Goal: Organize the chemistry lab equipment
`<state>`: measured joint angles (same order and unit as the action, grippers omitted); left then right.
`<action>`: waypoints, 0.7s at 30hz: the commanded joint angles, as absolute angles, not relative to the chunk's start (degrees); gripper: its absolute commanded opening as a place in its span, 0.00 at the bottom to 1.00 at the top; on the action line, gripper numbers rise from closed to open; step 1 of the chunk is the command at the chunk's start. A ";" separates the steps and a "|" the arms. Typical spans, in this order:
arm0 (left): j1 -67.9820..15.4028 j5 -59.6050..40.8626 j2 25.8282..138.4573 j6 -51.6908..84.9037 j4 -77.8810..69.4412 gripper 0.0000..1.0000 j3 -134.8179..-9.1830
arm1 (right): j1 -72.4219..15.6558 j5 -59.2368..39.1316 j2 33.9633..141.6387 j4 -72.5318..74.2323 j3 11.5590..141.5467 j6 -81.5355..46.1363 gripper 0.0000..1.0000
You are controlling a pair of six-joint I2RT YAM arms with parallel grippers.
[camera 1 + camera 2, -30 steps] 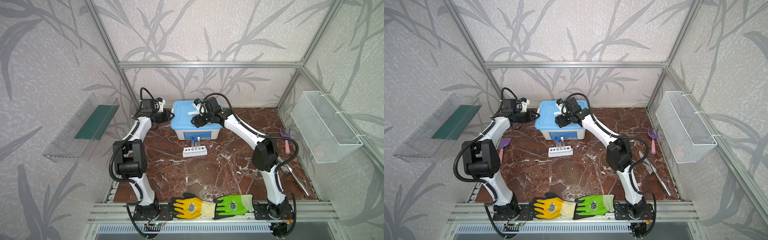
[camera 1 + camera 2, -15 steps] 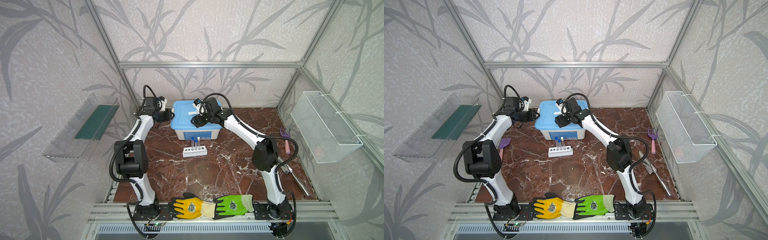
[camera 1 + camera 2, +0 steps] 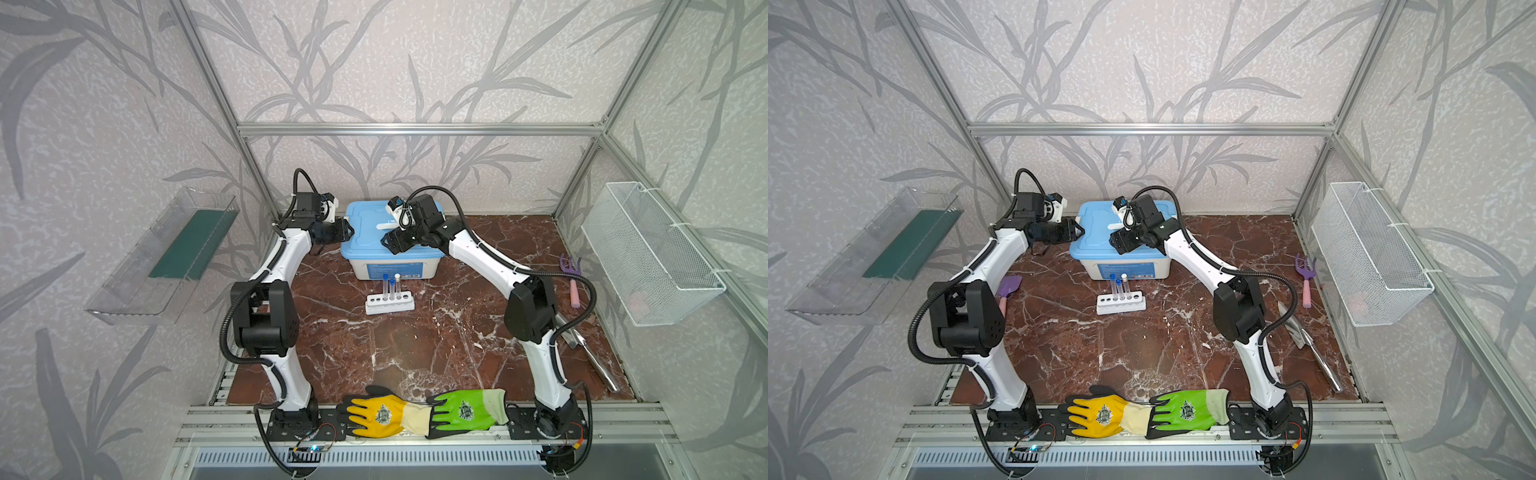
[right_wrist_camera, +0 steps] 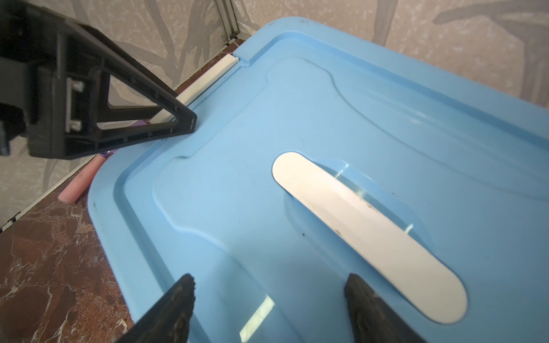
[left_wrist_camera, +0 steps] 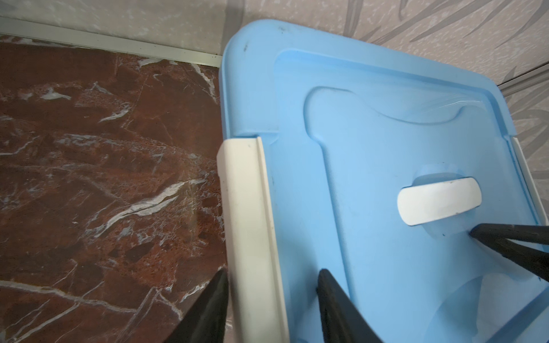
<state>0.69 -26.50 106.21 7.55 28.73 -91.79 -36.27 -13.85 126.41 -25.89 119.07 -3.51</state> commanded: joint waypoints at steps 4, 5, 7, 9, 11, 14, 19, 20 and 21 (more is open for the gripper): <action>0.53 -26.88 100.73 8.21 26.37 0.58 -93.26 | -34.82 -13.76 126.57 -32.84 119.09 -4.82 0.82; 0.53 -26.88 99.75 8.19 25.38 0.59 -92.98 | -34.81 -13.63 126.31 -33.15 119.80 -4.48 0.84; 0.59 -26.71 97.57 8.26 23.41 0.59 -92.04 | -34.72 -13.14 125.71 -33.46 120.79 -3.90 0.85; 0.70 -26.70 94.81 8.13 20.54 0.59 -90.07 | -34.63 -12.67 124.77 -33.64 121.65 -3.36 0.87; 0.97 -26.24 92.03 8.33 17.26 0.60 -87.31 | -34.63 -12.10 123.85 -33.74 122.15 -3.04 0.87; 1.53 -25.61 86.94 9.08 10.62 0.61 -81.49 | -34.59 -11.40 121.52 -33.25 121.27 -2.36 0.88; 2.46 -20.56 78.75 9.33 -2.52 0.62 -68.46 | -34.41 -9.86 115.54 -29.67 115.19 -1.98 0.90; 2.54 -19.03 77.36 8.89 -4.53 0.62 -65.99 | -34.38 -9.84 114.14 -28.92 113.63 -2.10 0.91; 2.64 -18.00 76.06 8.70 -6.58 0.63 -63.40 | -34.28 -9.61 112.45 -27.75 111.57 -2.31 0.93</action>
